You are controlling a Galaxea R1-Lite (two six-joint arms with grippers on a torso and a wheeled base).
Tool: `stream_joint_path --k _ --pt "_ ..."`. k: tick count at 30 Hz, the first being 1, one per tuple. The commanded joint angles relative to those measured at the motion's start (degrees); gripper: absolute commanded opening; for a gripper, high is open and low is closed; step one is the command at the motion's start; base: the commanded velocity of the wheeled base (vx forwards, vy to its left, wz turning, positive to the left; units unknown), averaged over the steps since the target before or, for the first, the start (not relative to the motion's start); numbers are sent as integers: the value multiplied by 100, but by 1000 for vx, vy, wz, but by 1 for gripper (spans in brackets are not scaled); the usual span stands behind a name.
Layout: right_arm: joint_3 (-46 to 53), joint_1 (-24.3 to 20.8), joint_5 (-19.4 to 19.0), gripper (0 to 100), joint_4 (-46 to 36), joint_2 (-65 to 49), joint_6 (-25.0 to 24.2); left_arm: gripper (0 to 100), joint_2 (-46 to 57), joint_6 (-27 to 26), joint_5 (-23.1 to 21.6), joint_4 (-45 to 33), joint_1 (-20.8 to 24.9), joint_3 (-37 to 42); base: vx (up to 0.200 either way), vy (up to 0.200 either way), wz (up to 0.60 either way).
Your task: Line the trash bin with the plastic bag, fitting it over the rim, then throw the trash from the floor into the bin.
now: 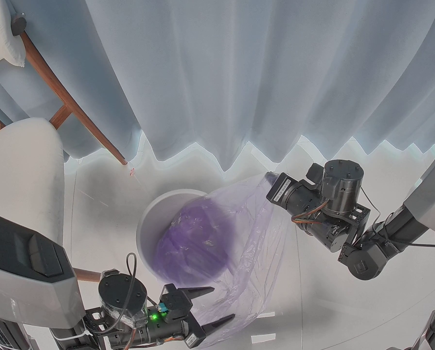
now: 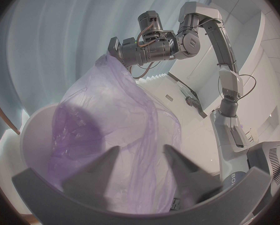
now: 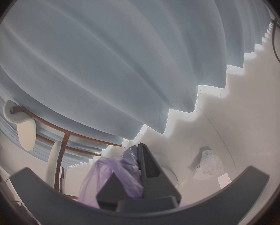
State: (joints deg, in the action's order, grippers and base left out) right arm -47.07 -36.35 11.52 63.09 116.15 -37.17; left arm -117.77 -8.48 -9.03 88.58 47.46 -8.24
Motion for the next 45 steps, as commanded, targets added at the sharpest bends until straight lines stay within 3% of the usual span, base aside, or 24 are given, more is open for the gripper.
stream_joint_path --k 1,10,17,23,34,45 --pt "13 -3 -1 0 55 -14 -1 0 -53 14 -2 2 -17 -116 0 0 0" --pt "5 32 -9 0 178 -31 -1 0 0 14 -2 2 -299 -380 0 0 0" --pt "154 128 -45 0 204 -14 96 0 571 66 -11 2 -1221 -995 0 0 0" --pt "646 234 -396 0 310 13 737 0 1002 93 -2 -7 -2012 -1382 0 0 0" --pt "717 172 -466 0 1206 602 904 0 1327 101 42 -315 -2153 -1408 0 0 0" --pt "-426 225 -923 0 1021 848 887 0 835 312 156 -253 -2302 -2393 0 0 0"
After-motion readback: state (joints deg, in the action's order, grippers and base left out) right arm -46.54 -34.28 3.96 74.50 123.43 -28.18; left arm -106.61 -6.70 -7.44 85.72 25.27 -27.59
